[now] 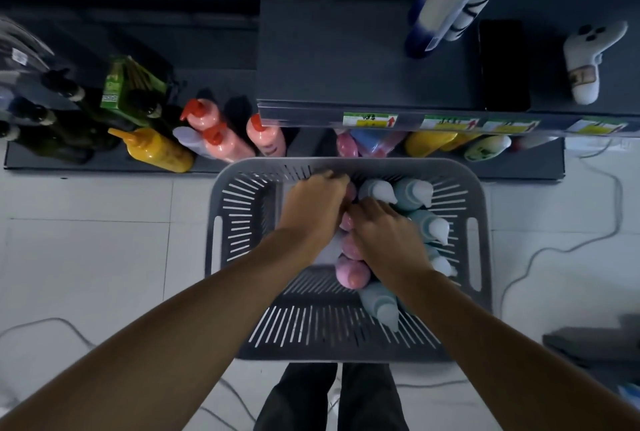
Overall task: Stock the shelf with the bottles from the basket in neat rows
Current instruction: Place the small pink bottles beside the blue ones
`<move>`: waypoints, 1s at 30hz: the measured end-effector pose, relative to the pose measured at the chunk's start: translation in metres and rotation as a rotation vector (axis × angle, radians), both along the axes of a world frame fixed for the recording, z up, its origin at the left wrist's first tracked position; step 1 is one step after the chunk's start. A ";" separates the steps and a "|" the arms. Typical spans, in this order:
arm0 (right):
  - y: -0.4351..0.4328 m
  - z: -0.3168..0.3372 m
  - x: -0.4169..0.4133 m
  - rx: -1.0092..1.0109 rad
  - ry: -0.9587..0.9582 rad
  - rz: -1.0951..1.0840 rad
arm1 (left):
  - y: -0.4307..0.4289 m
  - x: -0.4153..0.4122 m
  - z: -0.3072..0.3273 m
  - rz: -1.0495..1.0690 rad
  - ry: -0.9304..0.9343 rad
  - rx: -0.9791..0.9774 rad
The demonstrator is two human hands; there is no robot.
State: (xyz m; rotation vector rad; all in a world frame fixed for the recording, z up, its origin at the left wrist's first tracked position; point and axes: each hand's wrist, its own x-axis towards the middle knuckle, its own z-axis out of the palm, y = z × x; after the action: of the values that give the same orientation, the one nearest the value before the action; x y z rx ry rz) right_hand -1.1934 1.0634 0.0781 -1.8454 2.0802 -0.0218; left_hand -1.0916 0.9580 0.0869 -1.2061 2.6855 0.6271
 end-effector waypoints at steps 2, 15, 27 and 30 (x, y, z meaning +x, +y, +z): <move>0.000 -0.002 0.000 -0.014 0.007 -0.002 | -0.001 -0.002 -0.002 0.020 0.000 -0.015; -0.002 0.005 -0.006 -0.100 -0.039 -0.105 | -0.002 0.002 0.011 0.188 0.046 0.126; -0.007 0.107 -0.014 -0.295 -0.071 -0.119 | -0.015 0.006 0.117 0.096 0.000 0.045; -0.009 0.148 -0.019 -0.207 -0.128 -0.184 | -0.016 0.002 0.152 0.046 0.007 0.016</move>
State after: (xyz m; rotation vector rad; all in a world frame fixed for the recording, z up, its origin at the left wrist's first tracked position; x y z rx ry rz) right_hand -1.2126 1.0549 0.2259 -1.7060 2.2193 -0.4053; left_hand -1.0893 0.9415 0.2389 -1.2669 2.6601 0.6583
